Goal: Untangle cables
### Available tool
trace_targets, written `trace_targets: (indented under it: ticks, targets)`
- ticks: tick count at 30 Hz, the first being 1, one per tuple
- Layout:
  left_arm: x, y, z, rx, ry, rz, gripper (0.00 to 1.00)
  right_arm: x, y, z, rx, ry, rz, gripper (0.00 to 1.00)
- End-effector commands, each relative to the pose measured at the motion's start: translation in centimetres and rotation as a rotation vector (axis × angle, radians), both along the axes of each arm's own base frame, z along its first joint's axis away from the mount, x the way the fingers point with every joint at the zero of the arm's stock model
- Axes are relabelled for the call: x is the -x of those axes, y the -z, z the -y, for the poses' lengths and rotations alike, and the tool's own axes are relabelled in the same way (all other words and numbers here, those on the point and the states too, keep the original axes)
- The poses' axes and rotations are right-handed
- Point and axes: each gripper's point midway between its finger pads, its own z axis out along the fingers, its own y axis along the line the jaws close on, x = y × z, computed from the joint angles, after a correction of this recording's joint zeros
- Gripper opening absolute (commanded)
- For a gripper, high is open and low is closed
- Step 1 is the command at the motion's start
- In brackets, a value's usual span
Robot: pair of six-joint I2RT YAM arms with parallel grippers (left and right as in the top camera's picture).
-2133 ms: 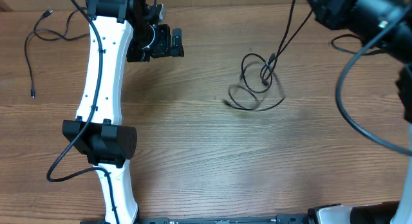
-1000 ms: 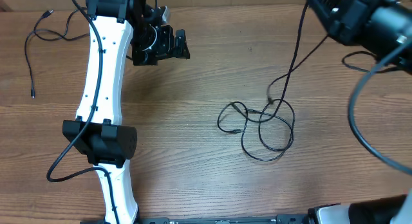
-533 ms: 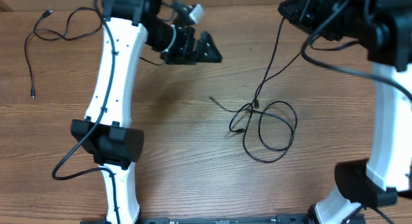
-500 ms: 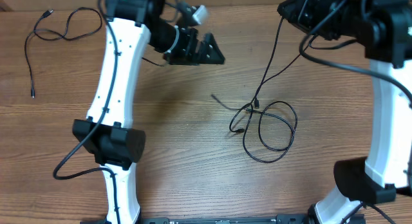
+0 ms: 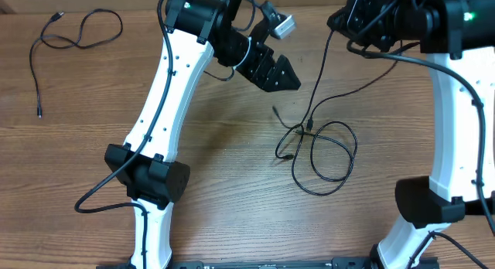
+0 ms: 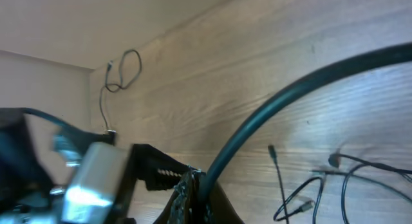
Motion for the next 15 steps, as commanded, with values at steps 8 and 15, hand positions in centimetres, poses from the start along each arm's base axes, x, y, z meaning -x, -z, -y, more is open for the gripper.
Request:
trace_targets:
  ticks: [8, 15]
  targets:
    - [0.6, -5.3, 3.8, 0.362, 0.171, 0.087, 0.94, -0.1, -0.8, -1.6, -0.111, -0.025, -0.016, 0.04]
    - [0.6, -4.5, 5.4, 0.306, 0.184, 0.158, 0.93, 0.4, -1.7, -2.8, -0.182, -0.08, -0.016, 0.04]
